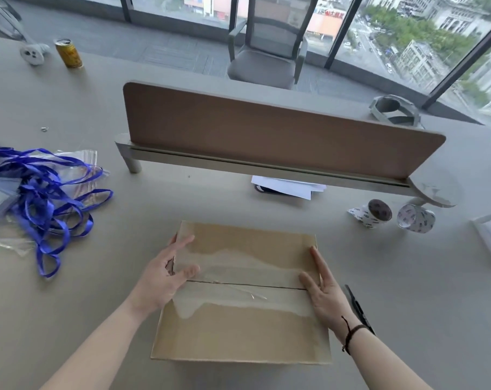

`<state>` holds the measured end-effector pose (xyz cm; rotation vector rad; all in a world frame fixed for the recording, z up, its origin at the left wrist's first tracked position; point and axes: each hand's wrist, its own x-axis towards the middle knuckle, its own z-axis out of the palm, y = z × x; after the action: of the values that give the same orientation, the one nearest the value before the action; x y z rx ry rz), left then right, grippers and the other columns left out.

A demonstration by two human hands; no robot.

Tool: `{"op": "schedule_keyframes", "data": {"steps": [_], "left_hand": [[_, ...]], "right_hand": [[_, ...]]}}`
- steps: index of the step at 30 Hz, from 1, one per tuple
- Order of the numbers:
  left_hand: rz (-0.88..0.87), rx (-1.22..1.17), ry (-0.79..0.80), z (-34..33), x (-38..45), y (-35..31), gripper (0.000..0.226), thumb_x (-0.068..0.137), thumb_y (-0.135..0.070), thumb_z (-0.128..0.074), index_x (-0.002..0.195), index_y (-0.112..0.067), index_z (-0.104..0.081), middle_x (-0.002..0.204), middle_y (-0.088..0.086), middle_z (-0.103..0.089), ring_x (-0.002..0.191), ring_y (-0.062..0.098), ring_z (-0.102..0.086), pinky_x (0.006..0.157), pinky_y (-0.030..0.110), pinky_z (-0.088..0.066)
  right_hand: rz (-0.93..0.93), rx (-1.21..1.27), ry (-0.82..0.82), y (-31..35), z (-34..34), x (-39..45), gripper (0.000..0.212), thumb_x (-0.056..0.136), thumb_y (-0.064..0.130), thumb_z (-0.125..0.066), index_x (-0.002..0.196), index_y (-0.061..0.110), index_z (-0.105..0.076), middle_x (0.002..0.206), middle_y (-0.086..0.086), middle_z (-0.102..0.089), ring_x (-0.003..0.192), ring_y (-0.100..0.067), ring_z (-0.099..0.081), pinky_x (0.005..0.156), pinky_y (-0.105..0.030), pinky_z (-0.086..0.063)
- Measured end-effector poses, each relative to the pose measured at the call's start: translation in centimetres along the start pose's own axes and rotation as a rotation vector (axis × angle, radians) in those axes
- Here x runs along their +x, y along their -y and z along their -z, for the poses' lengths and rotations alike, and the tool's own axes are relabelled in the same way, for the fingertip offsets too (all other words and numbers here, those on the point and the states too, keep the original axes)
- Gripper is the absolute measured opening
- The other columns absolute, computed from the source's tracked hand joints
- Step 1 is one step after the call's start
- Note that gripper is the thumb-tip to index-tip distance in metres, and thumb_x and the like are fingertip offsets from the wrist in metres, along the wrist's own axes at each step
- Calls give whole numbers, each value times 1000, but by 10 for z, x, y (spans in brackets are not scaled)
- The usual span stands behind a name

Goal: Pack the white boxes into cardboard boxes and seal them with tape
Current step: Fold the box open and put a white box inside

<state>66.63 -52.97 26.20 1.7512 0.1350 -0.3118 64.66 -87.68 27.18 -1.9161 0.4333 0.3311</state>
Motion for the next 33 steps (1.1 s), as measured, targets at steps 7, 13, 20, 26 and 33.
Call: {"op": "schedule_keyframes", "data": {"steps": [7,13,20,26,33], "left_hand": [[-94,833,-234,-8,-7,-6,49,91,-62,-59,136,-45,-53,168,-7,-9,156,28,-1,122,49,11],[-293,1265,-55,-95,-3,-24,60,95,-59,-33,142,-26,-54,167,10,-16,153,33,-11,119,59,1],[-139,1225,90,-185,5,-49,74,94,-72,-1,159,-37,7,163,-12,25,148,26,32,117,55,22],[27,1230,-11,-233,20,-66,78,89,-82,-2,155,-44,17,160,-10,34,148,27,33,114,62,24],[-32,1112,12,-337,59,-109,76,94,-74,-12,160,-36,-4,166,-9,21,154,18,20,122,51,11]], "right_hand": [[-21,15,-10,-1,-2,-2,60,99,30,-63,135,66,-31,130,43,-43,115,29,-43,95,1,-31],[3,61,25,-9,-1,2,61,98,33,-64,133,72,-32,132,46,-43,125,22,-42,109,-17,-33],[9,148,159,-11,16,4,56,103,24,-58,139,60,-36,133,29,-56,122,17,-51,101,-10,-43],[-62,225,126,-28,76,12,37,103,46,-47,138,55,-38,128,24,-57,106,0,-67,107,-36,-48],[-111,300,58,-48,171,59,30,104,33,-54,133,39,-50,118,10,-64,103,-8,-68,84,-25,-52]]}}
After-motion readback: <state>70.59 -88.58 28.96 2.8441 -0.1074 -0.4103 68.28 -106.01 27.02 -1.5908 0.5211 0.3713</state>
